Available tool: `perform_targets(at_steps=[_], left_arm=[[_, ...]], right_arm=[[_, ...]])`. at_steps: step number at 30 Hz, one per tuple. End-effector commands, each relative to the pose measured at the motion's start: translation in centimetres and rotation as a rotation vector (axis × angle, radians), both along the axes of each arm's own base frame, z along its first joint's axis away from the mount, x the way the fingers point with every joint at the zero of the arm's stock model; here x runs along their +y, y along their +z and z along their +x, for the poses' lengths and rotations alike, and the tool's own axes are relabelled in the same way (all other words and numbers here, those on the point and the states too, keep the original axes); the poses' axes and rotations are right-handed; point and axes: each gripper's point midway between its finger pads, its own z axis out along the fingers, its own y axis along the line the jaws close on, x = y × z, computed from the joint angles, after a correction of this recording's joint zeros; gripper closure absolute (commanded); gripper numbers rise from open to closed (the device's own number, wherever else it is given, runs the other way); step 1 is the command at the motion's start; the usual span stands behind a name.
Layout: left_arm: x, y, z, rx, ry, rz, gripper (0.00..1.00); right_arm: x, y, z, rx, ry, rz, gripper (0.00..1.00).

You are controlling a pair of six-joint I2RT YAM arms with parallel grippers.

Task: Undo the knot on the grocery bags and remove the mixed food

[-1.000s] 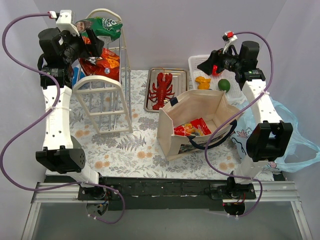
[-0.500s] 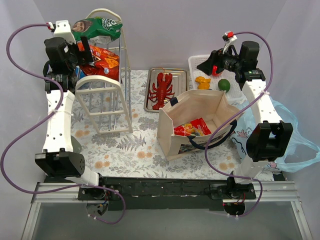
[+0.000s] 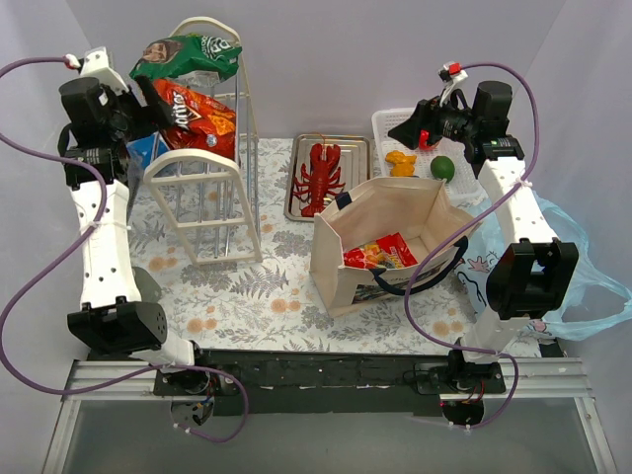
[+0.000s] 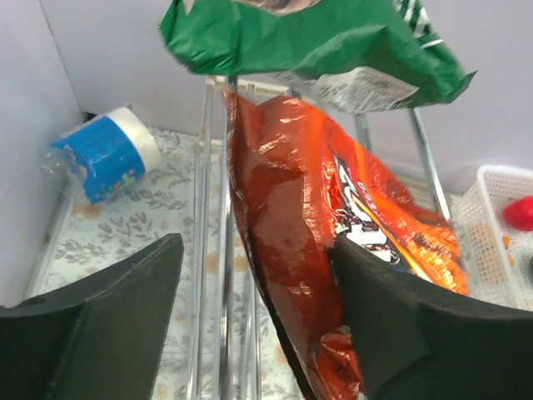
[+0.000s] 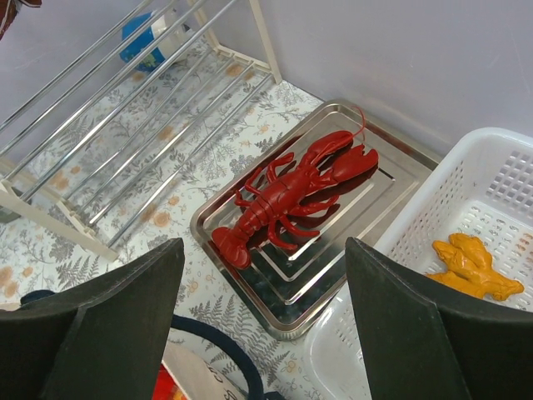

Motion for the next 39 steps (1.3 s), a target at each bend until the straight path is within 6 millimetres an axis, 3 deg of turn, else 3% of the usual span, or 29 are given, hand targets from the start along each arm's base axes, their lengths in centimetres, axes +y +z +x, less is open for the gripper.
perform_targets(at_steps=[1, 2, 3, 4, 6, 12, 19, 24, 28, 33, 39], left_arm=[[-0.4, -0.2, -1.0, 0.027, -0.068, -0.101, 0.38], [-0.2, -0.3, -0.7, 0.023, -0.073, -0.106, 0.49], [0.2, 0.0, -0.6, 0.010, -0.075, -0.108, 0.74], [0.4, 0.5, -0.3, -0.013, -0.081, -0.109, 0.87], [0.2, 0.3, 0.1, -0.013, -0.116, -0.139, 0.99], [-0.6, 1.9, 0.7, -0.088, -0.205, -0.177, 1.00], [-1.4, 6.3, 0.3, -0.240, -0.300, -0.129, 1.00], [0.6, 8.6, 0.3, -0.307, -0.236, -0.075, 1.00], [3.4, 8.0, 0.8, -0.298, -0.126, -0.056, 1.00], [2.8, 8.2, 0.3, -0.328, -0.153, -0.077, 1.00], [5.5, 3.1, 2.4, -0.200, -0.055, -0.053, 1.00]], right_arm=[[0.2, 1.2, 0.0, -0.040, 0.016, 0.010, 0.15], [0.1, 1.3, -0.1, -0.042, 0.016, 0.013, 0.15], [0.1, 1.2, 0.0, -0.038, 0.017, 0.014, 0.16], [0.1, 1.1, 0.0, -0.035, 0.015, 0.014, 0.16], [0.1, 1.0, 0.0, -0.035, 0.016, 0.013, 0.16], [0.1, 1.1, 0.2, -0.038, 0.014, 0.013, 0.16], [0.0, 1.0, 0.2, -0.040, 0.011, 0.005, 0.16], [0.0, 0.9, 0.3, -0.039, 0.010, 0.006, 0.16], [0.1, 0.9, 0.3, -0.034, 0.010, 0.010, 0.16], [0.1, 0.7, 0.3, -0.028, 0.010, 0.011, 0.16], [0.2, 0.9, 0.6, -0.030, 0.010, 0.018, 0.16]])
